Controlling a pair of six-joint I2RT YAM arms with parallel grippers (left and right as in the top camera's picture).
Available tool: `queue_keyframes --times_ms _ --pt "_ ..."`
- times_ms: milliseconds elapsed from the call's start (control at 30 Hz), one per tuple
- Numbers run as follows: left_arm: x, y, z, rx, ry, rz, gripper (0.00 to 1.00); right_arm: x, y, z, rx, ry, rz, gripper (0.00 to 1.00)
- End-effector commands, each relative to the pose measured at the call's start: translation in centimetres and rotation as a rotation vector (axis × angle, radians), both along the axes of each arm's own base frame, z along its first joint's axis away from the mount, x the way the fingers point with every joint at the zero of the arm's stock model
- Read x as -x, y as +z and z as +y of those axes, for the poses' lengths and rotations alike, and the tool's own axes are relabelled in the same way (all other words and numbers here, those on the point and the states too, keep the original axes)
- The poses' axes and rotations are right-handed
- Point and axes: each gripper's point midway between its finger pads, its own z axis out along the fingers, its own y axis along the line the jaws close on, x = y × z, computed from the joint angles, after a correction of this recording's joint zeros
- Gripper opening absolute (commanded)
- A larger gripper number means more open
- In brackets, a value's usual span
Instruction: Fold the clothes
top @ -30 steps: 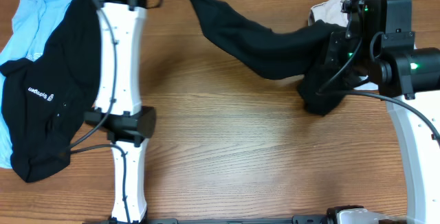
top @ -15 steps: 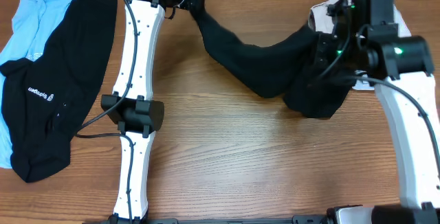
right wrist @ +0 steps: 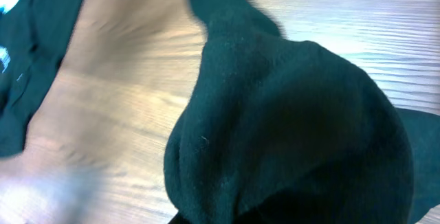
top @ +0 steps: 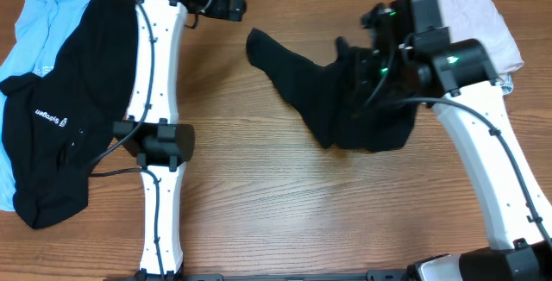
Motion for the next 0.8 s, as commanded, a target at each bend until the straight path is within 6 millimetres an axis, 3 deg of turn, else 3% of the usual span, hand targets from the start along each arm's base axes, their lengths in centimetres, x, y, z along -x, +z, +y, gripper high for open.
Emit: queue_keyframes --times_ms 0,67,167,200,267,367,467,567,767 --pt "2.2 8.4 2.2 0.015 0.030 -0.146 1.00 1.6 1.1 4.2 -0.040 0.119 -0.015 0.08" --pt "2.7 9.7 3.2 0.015 0.048 -0.165 1.00 3.0 0.3 6.2 -0.037 0.167 0.019 0.18" --pt "3.2 10.9 4.5 0.014 0.070 -0.185 1.00 5.2 -1.2 8.9 -0.023 0.222 0.093 0.21" --pt "3.2 11.0 4.8 0.011 0.073 -0.187 1.00 6.1 -1.7 9.8 -0.014 0.247 0.118 0.32" --pt "3.3 11.0 5.4 0.010 0.086 -0.182 0.99 7.9 -2.5 11.4 -0.001 0.306 0.157 0.65" --pt "3.3 10.8 6.1 0.009 0.098 -0.175 1.00 9.8 -3.7 12.5 0.060 0.338 0.189 0.91" --pt "3.2 10.9 6.3 0.009 0.102 -0.179 1.00 8.2 -4.5 9.7 0.192 0.128 0.171 1.00" --pt "3.2 10.8 5.8 -0.001 0.078 -0.182 1.00 6.2 -4.5 7.1 0.235 -0.006 0.147 1.00" --pt "3.3 9.5 2.2 -0.027 -0.041 -0.172 1.00 1.5 -4.5 1.3 0.192 -0.195 0.156 1.00"
